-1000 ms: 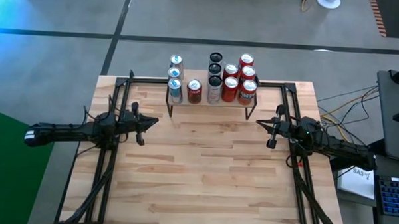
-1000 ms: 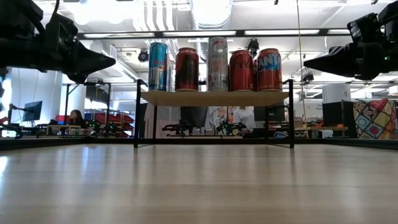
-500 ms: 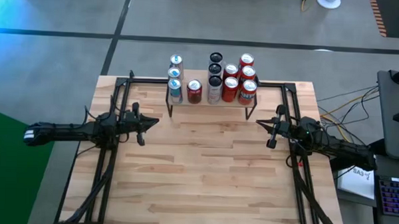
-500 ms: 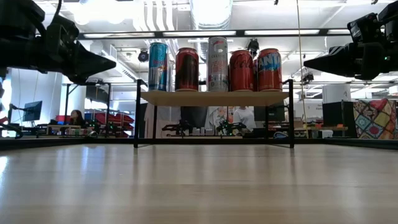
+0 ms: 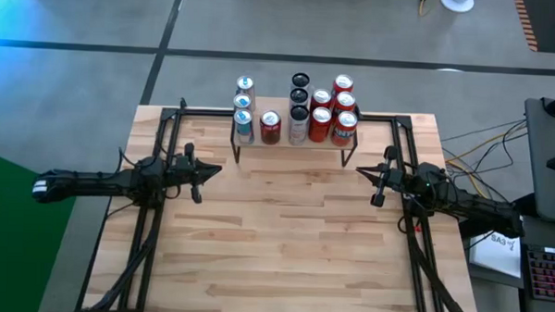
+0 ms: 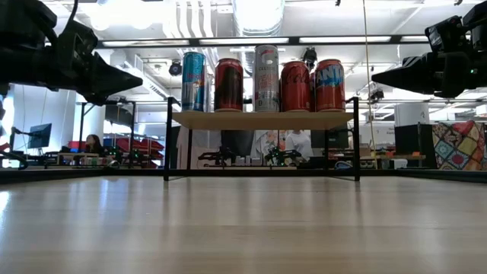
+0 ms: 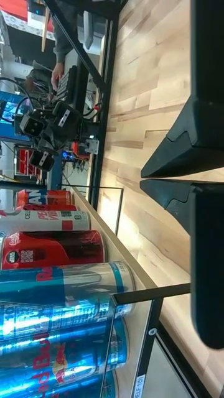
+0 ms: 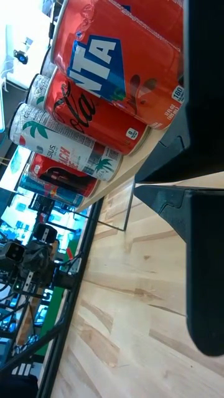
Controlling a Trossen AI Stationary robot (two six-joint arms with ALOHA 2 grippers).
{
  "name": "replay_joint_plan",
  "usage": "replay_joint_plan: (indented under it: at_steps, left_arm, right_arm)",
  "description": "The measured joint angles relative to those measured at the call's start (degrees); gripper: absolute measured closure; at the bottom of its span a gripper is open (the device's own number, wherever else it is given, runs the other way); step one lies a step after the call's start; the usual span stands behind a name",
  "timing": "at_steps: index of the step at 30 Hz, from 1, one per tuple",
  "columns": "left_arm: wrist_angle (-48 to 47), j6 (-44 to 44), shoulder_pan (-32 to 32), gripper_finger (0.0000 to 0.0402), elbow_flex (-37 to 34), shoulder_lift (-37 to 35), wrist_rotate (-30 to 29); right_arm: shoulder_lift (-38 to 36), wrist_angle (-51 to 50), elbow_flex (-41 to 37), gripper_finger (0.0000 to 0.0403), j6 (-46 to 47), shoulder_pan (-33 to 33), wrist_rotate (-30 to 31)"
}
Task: Place canned beverage on shelf
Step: Return to Home position
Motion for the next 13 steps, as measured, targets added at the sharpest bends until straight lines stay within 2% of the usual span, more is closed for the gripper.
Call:
replay_joint_plan:
  at_steps: [13]
  left_arm:
    - [0.0, 0.0, 0.0, 0.0402, 0.0, 0.7, 0.0]
  right_arm:
    - [0.0, 0.0, 0.0, 0.0394, 0.0, 0.0, 0.0]
